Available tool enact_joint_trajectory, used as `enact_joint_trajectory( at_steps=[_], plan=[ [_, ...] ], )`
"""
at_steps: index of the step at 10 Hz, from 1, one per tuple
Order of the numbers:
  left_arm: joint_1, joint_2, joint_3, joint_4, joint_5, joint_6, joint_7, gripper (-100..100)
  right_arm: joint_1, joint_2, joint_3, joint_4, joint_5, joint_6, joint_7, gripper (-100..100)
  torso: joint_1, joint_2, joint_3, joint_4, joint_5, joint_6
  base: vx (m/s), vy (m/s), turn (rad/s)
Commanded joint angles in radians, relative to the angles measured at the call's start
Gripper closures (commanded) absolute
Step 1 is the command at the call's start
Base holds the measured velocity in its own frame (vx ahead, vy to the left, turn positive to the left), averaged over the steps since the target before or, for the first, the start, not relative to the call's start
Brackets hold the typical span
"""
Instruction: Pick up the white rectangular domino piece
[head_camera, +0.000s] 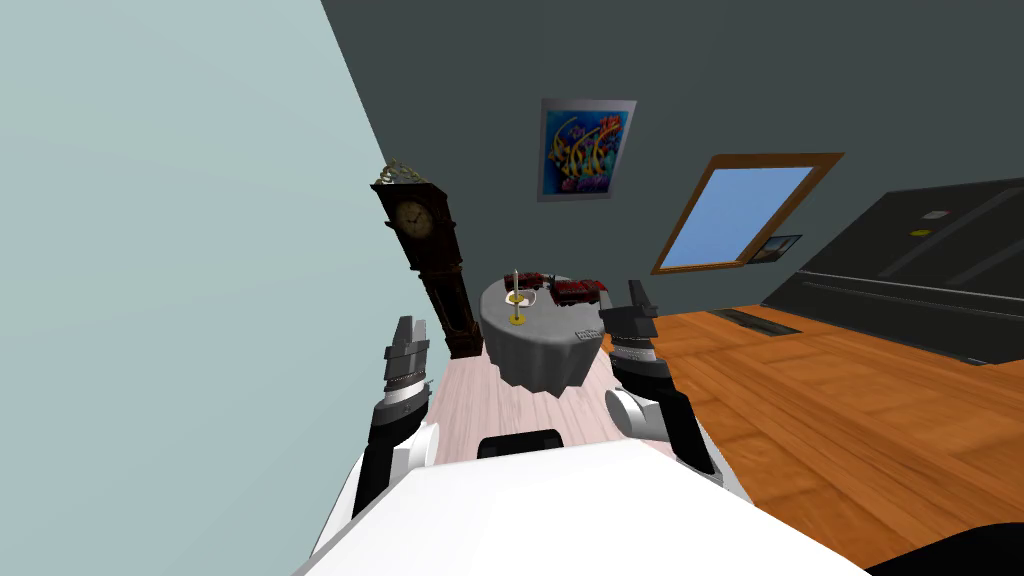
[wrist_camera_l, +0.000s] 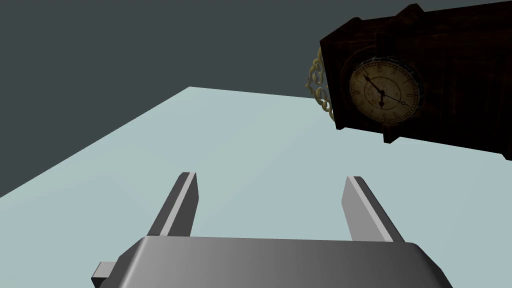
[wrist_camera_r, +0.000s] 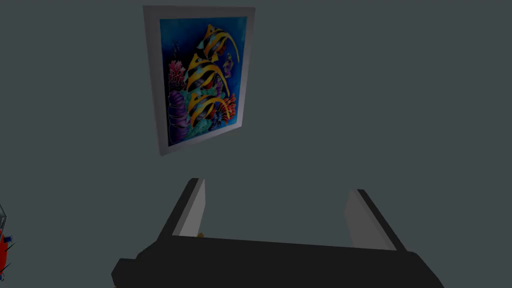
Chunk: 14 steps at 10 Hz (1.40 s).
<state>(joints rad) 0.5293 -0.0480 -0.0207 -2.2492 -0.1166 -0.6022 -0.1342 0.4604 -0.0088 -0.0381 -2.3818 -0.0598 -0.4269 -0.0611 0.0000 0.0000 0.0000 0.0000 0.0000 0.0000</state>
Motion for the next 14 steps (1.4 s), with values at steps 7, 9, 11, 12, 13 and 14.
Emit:
enact_joint_trajectory(
  at_steps=[7, 9, 11, 12, 13, 14],
  plan=[
    [0.0, 0.0, 0.0, 0.0, 0.0, 0.0, 0.0, 0, 0.029, -0.191, 0.117, 0.067, 0.046, -0.099, 0.025, -100, -0.001, 0.007, 0.004, 0.001, 0.0, 0.0, -0.069, -0.002, -0.02],
    [0.0, 0.0, 0.0, 0.0, 0.0, 0.0, 0.0, 0, 0.039, -0.253, 0.169, 0.111, 0.071, -0.145, 0.041, -100, 0.0, 0.009, 0.005, 0.002, 0.0, 0.0, -0.145, -0.01, -0.023],
    [0.0, 0.0, 0.0, 0.0, 0.0, 0.0, 0.0, 0, 0.044, -0.303, 0.197, 0.137, 0.085, -0.17, 0.05, -100, -0.001, 0.008, 0.005, 0.002, 0.0, 0.0, -0.099, 0.001, -0.006],
    [0.0, 0.0, 0.0, 0.0, 0.0, 0.0, 0.0, 0, 0.047, -0.331, 0.226, 0.167, 0.1, -0.196, 0.06, -100, 0.0, 0.007, 0.004, 0.002, 0.0, 0.0, -0.124, 0.002, -0.011],
    [0.0, 0.0, 0.0, 0.0, 0.0, 0.0, 0.0, 0, 0.047, -0.348, 0.226, 0.167, 0.1, -0.196, 0.06, -100, 0.0, 0.008, 0.005, 0.002, 0.0, 0.0, -0.094, -0.003, -0.004],
    [0.0, 0.0, 0.0, 0.0, 0.0, 0.0, 0.0, 0, 0.049, -0.386, 0.255, 0.201, 0.117, -0.223, 0.072, -100, 0.0, 0.007, 0.004, 0.002, 0.0, 0.0, -0.093, 0.005, 0.005]
  ],
)
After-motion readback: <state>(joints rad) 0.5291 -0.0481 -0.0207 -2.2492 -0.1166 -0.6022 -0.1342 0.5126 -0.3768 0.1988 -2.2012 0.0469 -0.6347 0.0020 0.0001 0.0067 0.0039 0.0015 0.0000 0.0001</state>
